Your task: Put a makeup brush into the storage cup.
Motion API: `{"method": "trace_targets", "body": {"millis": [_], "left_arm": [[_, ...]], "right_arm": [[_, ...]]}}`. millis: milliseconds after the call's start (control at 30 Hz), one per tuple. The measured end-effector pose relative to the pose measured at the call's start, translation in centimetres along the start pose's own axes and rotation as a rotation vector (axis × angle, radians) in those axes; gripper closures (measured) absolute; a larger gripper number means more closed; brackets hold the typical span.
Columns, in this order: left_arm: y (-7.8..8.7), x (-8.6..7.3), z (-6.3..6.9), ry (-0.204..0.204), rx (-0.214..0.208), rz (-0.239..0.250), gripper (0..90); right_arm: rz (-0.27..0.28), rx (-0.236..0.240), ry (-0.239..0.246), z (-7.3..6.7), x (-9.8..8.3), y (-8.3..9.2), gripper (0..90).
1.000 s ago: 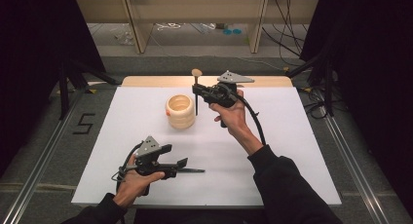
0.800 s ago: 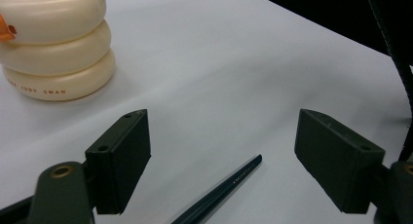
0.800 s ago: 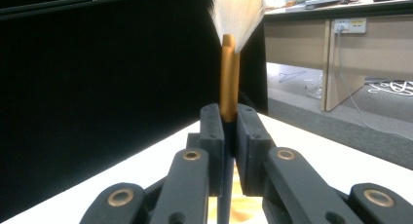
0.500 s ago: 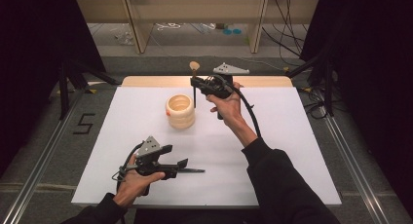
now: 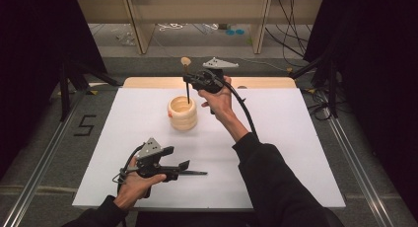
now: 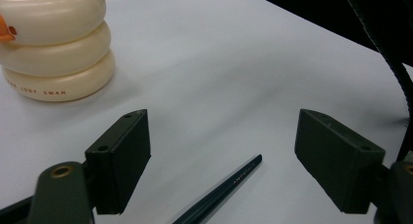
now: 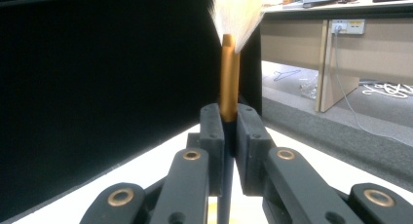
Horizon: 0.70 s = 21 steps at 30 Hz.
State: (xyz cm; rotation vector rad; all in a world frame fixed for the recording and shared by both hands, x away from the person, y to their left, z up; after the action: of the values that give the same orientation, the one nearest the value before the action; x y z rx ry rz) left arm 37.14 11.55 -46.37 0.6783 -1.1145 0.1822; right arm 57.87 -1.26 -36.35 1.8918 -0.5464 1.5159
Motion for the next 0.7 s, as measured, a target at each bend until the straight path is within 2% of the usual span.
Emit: {"method": "trace_targets", "body": {"millis": [200,300,533,633,700], "left_arm": [[0.0,0.0,0.0,-0.001,-0.006,0.003,20.8],[-0.1,0.0,0.0,0.001,-0.003,0.001,20.8],[-0.1,0.0,-0.1,-0.001,-0.004,-0.002,20.8],[-0.1,0.0,-0.1,-0.001,-0.005,0.0,20.8],[0.0,0.0,-0.1,-0.002,-0.004,-0.003,20.8]], "right_arm": [[-0.005,-0.007,0.004,0.3,-0.7,-1.0,83.3],[-0.011,-0.007,-0.017,0.5,-0.9,-1.2,83.3],[-0.02,-0.006,-0.033,0.6,-1.2,-1.6,83.3],[-0.025,-0.005,-0.035,0.6,-1.4,-1.7,83.3],[-0.012,-0.012,-0.018,0.7,-1.5,-1.9,83.3]]}}
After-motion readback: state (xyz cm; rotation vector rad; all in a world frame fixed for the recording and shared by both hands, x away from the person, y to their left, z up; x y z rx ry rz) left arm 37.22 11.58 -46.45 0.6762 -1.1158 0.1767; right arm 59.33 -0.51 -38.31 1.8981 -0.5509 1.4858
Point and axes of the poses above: each handheld gripper's, and its own axes: y roughly backward along the jaws, x roughly out of its top, z roughly to its right, the point moved 5 cm from there along -y, roughly forward along the jaws, and after that the axes turned 9 degrees about -x, right-handed, at the moved point
